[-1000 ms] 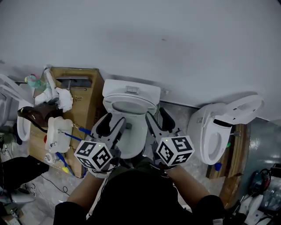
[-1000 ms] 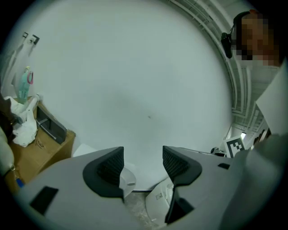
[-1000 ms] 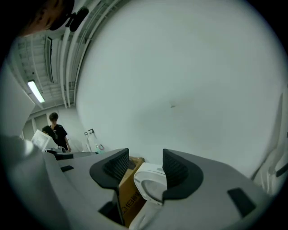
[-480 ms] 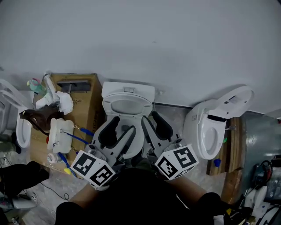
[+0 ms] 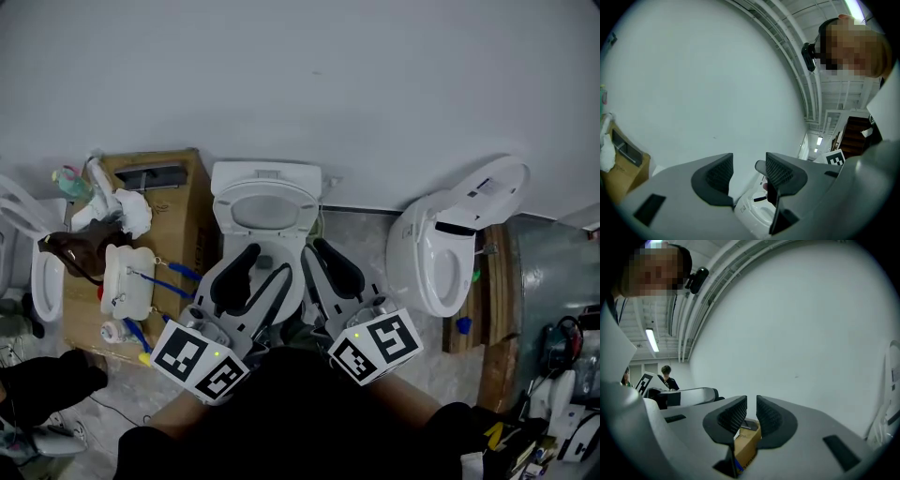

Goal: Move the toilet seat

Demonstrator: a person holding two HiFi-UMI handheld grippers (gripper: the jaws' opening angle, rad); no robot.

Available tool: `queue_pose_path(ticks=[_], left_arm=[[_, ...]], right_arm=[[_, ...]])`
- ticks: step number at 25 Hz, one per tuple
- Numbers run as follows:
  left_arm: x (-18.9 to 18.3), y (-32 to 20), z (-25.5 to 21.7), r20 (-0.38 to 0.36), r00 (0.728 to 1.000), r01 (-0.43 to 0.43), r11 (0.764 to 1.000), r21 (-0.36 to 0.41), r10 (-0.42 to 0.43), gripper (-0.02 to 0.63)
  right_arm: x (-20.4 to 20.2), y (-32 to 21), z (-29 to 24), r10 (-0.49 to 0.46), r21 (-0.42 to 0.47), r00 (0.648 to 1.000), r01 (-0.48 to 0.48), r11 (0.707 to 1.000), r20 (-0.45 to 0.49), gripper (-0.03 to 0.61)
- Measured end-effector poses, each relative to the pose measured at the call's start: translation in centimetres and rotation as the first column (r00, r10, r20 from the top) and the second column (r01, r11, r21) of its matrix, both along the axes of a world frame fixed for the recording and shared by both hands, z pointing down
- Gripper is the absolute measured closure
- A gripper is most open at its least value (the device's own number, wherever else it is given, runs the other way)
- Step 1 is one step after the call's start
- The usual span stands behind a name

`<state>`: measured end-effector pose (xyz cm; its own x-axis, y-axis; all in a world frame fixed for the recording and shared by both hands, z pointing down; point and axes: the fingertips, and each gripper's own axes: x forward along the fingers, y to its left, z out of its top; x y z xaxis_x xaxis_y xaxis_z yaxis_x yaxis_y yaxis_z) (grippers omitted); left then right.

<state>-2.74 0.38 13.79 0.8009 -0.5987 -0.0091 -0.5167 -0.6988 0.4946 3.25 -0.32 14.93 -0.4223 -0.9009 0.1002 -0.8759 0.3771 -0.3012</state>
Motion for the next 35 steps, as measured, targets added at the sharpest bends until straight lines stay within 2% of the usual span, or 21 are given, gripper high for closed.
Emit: queue_pose_path(ticks=[6,12,18,24,35], left_arm=[[-0.5,1.3,-0.6,0.003,1.000,-0.031,0.998,0.046,0.031,0.471],[-0.5,1.4,0.1,0.001,0.998,-0.064,0.998,0.008,0.064,0.558],[0.0,2.0,0.2,0.005,0.995,-0.101,0.994,0.031,0.101,0.571],[0.1,1.6,1.5,0.021,0.995,-0.099,0.995,-0.005,0.099,0.572],[0.3,1.4,2.5,0.021,0.994,-0.102,0.994,-0.041,0.103,0.572]], right_arm=[[-0.8,1.4,-0.9,0.014,0.034,0.999,-0.012,0.999,-0.052,0.508],[-1.6,2.0,-1.2,-0.002,0.039,0.996,0.005,0.999,-0.086,0.528],[-1.9,2.6,-0.5,-0.001,0.022,0.996,0.003,1.000,-0.090,0.538],[-1.7,2.7,0.8,0.016,-0.001,0.990,-0.016,1.000,-0.143,0.538],[-1.9,3.0,1.0,0.005,-0.001,0.995,-0.005,1.000,-0.103,0.538]])
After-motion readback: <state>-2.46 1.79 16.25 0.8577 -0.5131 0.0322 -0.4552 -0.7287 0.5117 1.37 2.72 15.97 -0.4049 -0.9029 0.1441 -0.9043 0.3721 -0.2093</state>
